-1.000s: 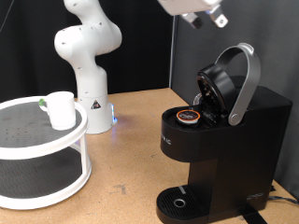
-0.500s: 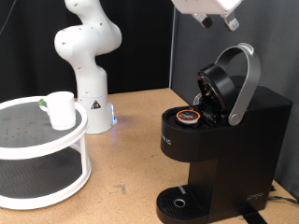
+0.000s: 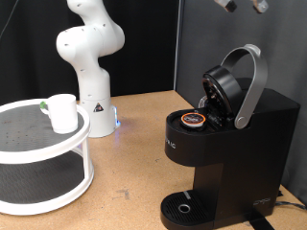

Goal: Make a cup of coffee with the keurig machine

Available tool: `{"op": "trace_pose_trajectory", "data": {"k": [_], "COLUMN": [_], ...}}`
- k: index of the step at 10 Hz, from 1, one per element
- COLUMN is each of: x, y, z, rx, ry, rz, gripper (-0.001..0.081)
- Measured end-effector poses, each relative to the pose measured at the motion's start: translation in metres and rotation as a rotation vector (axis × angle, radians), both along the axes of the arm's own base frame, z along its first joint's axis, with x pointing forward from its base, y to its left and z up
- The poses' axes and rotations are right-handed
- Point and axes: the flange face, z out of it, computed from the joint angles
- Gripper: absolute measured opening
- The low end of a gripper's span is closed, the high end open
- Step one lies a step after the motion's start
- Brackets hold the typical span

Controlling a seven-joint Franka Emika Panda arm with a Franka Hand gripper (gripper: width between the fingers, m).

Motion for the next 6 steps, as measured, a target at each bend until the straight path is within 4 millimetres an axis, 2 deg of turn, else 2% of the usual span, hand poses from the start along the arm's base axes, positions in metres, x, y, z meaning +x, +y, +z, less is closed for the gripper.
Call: {"op": "trace_pose_trajectory", "data": {"k": [6], "x": [0.005], "y": [0.059], "z": [-0.018], "rx": [-0.081], "ry": [0.027], "rz": [-0.001], "gripper": [0.0800]}}
